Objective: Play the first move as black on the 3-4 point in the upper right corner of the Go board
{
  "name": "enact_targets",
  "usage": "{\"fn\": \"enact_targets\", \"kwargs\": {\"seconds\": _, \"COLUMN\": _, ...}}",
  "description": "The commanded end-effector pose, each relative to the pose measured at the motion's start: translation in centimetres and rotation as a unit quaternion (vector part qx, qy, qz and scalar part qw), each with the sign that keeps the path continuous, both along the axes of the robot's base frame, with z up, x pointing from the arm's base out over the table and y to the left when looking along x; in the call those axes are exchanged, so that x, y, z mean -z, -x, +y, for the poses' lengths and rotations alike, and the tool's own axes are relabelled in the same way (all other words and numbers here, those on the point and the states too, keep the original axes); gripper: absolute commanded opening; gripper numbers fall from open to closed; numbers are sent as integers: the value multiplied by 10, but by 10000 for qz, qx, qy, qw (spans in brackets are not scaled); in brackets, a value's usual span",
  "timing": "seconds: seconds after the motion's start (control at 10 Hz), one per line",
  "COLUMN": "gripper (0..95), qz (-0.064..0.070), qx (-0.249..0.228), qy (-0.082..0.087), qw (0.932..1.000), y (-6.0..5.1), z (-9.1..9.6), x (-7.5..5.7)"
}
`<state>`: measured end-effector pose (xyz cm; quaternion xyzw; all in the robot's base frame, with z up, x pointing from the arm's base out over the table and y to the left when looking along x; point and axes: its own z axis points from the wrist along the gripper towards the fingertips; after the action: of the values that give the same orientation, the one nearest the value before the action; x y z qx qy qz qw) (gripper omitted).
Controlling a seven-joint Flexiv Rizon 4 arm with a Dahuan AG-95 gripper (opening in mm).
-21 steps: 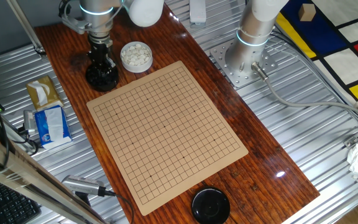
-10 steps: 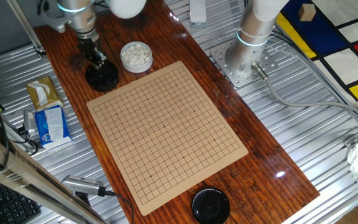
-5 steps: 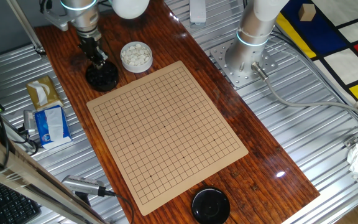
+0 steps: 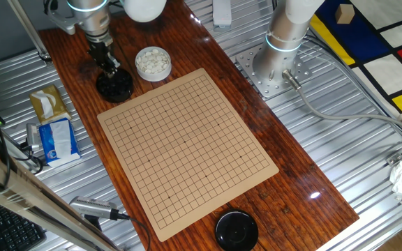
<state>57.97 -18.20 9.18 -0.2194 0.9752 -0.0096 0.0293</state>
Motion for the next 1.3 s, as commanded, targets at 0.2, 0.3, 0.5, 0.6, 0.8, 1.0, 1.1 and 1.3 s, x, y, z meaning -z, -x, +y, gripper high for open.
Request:
{"fn": "enact_targets", "kwargs": {"seconds": 0.2, "gripper": 0, "qz": 24, "qx": 15, "qy": -72, "qw": 10000, "y": -1, "z": 0, "x": 1}}
{"fn": "enact_targets", "kwargs": {"seconds": 0.3, "gripper": 0, "qz": 25, "qx": 5, "qy": -78, "qw": 10000, "y": -1, "z": 0, "x": 1}}
{"fn": "enact_targets", "kwargs": {"seconds": 0.5, "gripper": 0, "qz": 27, "qx": -25, "qy": -76, "qw": 10000, "y": -1, "z": 0, "x": 2}}
{"fn": "enact_targets", "kwargs": {"seconds": 0.6, "gripper": 0, "qz": 27, "qx": -32, "qy": -81, "qw": 10000, "y": -1, "z": 0, "x": 2}}
{"fn": "enact_targets", "kwargs": {"seconds": 0.8, "gripper": 0, "qz": 28, "qx": -46, "qy": -87, "qw": 9999, "y": -1, "z": 0, "x": 2}}
{"fn": "enact_targets", "kwargs": {"seconds": 1.0, "gripper": 190, "qz": 28, "qx": -63, "qy": -88, "qw": 9999, "y": -1, "z": 0, "x": 2}}
{"fn": "enact_targets", "kwargs": {"seconds": 1.1, "gripper": 190, "qz": 26, "qx": -66, "qy": -92, "qw": 9999, "y": -1, "z": 0, "x": 2}}
{"fn": "enact_targets", "kwargs": {"seconds": 1.3, "gripper": 190, "qz": 25, "qx": -74, "qy": -96, "qw": 9999, "y": -1, "z": 0, "x": 2}}
